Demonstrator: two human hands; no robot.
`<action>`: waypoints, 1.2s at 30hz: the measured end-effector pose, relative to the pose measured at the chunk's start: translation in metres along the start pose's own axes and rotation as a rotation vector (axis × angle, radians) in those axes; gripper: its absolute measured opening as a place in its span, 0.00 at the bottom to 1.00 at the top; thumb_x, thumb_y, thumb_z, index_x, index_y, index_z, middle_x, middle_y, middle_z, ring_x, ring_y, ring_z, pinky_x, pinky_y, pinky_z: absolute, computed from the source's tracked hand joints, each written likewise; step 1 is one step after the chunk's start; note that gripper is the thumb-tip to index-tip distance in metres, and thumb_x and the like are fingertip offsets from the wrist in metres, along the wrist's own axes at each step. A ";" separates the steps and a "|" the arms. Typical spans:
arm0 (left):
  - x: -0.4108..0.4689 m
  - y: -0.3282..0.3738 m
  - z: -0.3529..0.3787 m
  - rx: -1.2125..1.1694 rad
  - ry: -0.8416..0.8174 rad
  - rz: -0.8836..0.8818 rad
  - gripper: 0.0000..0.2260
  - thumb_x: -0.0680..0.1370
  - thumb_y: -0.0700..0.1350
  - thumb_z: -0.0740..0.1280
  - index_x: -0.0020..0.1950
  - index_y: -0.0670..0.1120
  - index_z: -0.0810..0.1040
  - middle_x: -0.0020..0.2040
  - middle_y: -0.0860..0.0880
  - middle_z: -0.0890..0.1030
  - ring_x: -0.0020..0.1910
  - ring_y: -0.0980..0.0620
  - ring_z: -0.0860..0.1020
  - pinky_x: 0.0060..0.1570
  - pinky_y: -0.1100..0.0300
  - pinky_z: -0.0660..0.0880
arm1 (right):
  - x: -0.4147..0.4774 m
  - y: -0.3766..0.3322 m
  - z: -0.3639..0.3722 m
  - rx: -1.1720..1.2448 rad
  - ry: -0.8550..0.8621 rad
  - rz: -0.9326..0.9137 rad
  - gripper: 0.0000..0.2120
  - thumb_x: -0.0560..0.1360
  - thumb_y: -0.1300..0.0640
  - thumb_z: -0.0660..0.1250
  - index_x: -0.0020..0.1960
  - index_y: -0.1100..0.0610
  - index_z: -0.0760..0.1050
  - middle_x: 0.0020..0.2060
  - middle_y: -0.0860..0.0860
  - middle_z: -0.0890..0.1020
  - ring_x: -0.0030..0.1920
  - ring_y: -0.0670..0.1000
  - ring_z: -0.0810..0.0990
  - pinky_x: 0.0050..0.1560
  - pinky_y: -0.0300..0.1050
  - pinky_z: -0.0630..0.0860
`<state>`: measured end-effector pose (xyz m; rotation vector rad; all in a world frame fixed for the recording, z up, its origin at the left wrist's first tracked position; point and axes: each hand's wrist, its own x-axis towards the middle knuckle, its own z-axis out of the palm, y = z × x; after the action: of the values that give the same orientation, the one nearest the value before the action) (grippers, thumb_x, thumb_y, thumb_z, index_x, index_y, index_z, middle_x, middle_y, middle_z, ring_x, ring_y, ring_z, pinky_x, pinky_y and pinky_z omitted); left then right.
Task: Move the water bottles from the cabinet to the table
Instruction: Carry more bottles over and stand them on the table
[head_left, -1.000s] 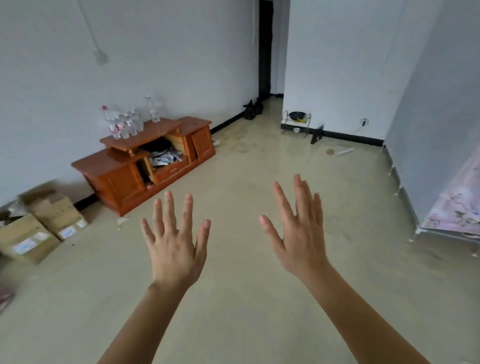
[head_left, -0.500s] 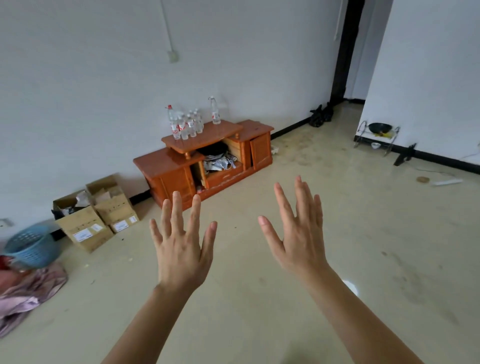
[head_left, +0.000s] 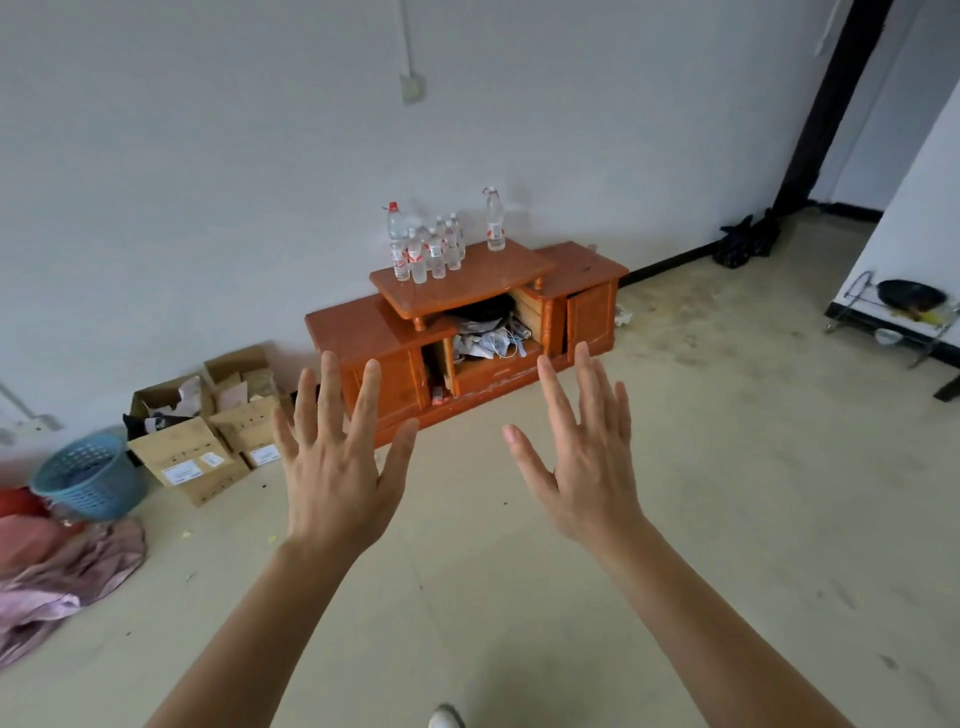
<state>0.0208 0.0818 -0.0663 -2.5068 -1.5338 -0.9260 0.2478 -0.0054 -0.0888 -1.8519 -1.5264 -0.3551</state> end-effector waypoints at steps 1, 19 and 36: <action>0.017 -0.008 0.016 -0.001 -0.001 -0.019 0.31 0.81 0.65 0.50 0.82 0.53 0.55 0.83 0.42 0.51 0.81 0.39 0.48 0.75 0.31 0.50 | 0.016 0.008 0.018 -0.001 -0.014 -0.011 0.35 0.82 0.33 0.51 0.83 0.48 0.51 0.83 0.57 0.49 0.82 0.56 0.47 0.80 0.62 0.48; 0.419 -0.053 0.262 -0.021 -0.059 -0.003 0.32 0.82 0.66 0.48 0.83 0.53 0.51 0.83 0.44 0.48 0.82 0.41 0.47 0.76 0.33 0.47 | 0.379 0.167 0.236 -0.021 -0.019 0.043 0.36 0.82 0.35 0.55 0.83 0.49 0.51 0.83 0.57 0.48 0.82 0.57 0.46 0.80 0.64 0.48; 0.773 -0.060 0.509 0.083 -0.151 -0.199 0.31 0.82 0.68 0.43 0.82 0.57 0.43 0.83 0.48 0.41 0.82 0.45 0.40 0.77 0.37 0.43 | 0.747 0.383 0.477 0.111 -0.187 0.009 0.36 0.82 0.33 0.52 0.83 0.44 0.42 0.83 0.55 0.44 0.82 0.58 0.44 0.79 0.62 0.45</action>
<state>0.4551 0.9005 -0.0963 -2.4502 -1.8533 -0.6896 0.7035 0.8450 -0.1059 -1.8453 -1.6267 -0.0918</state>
